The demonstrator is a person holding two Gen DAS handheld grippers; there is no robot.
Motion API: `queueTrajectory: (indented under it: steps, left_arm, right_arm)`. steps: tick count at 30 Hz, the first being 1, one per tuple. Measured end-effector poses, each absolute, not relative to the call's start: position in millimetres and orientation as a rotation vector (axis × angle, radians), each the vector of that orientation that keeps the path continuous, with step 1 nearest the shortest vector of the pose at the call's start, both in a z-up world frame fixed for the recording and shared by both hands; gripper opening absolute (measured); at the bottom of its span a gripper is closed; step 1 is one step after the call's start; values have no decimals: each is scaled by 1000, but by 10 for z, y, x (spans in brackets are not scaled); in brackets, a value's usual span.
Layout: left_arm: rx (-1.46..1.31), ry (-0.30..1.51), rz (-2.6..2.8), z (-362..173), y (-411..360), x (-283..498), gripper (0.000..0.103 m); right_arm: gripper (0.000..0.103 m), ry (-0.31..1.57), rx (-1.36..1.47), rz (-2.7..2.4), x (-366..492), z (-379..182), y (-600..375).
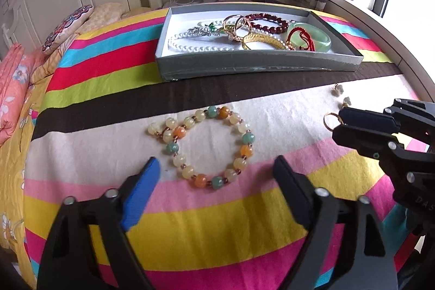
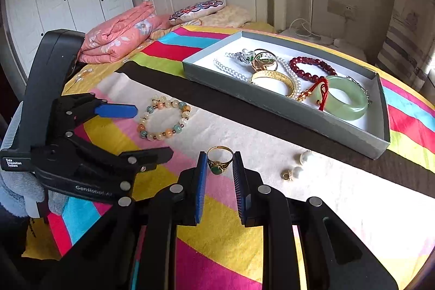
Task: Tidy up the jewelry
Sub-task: 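Grasp the multicolour bead bracelet with the left tool while the right tool holds the ring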
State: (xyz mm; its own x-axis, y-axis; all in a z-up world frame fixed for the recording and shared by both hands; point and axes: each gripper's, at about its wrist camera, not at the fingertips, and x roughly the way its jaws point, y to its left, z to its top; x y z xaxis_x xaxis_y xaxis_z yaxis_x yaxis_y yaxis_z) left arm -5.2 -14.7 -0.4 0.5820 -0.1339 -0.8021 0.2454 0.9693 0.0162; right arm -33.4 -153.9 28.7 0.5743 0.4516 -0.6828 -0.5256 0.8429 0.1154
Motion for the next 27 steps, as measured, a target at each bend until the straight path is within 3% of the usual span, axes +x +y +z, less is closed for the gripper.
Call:
queueTrajectory:
  steps: [1,2,3,8,10,27]
  left_arm:
    - [141,921,-238,18,-168,-58,50]
    - [147,926,-262,39,-192,-67,22]
    - [152,935,-267,55,-208,-71,18]
    - [188,905,-287,74,-294,-187,16]
    - [164,882,-305,130,-297,-240,9]
    - [143,769,-334,702,-341,-379,9]
  right_arm:
    - [20,766,-100,574,-353,293,-1554]
    - [20,763,-95,576,-367,297,-1572]
    - [20,761,-90,578,-377,302,-1586]
    - [20,748,-66,583,-423,314,-1669]
    - [20,743,-58,582,-436,325,-1694]
    - [20,664,-37,596,-593,562,-1795]
